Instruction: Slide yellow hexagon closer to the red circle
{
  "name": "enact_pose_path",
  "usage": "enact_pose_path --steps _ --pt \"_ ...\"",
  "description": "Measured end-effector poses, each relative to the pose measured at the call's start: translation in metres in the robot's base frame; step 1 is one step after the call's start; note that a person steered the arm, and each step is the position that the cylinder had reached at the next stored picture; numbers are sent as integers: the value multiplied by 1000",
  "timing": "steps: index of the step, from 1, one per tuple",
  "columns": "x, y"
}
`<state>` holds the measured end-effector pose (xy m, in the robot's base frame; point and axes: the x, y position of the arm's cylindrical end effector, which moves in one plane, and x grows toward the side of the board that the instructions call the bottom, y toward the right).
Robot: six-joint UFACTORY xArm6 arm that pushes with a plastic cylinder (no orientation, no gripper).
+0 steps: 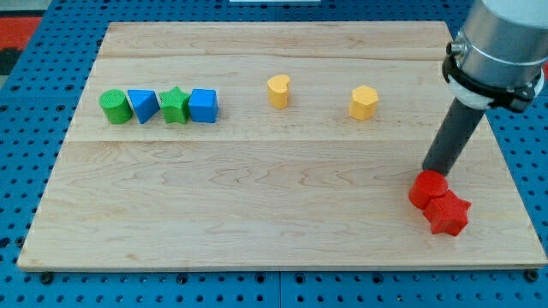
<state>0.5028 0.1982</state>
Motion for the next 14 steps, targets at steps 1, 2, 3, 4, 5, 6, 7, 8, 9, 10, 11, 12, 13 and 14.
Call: enact_pose_path --steps 1,2,3,4,5,6,7,8,9,10,11,12,13,14 --pt "-28 -1" --pt "-103 1" --pt "-154 -12" --pt "-144 -56" --pt "-130 -79" --pt "-137 -112" --pt "-97 -98" --pt "-63 -44" --pt "-64 -39" --pt "-110 -80" --pt "-88 -118" --pt "-41 -100" --pt "-20 -67" --pt "-25 -68"
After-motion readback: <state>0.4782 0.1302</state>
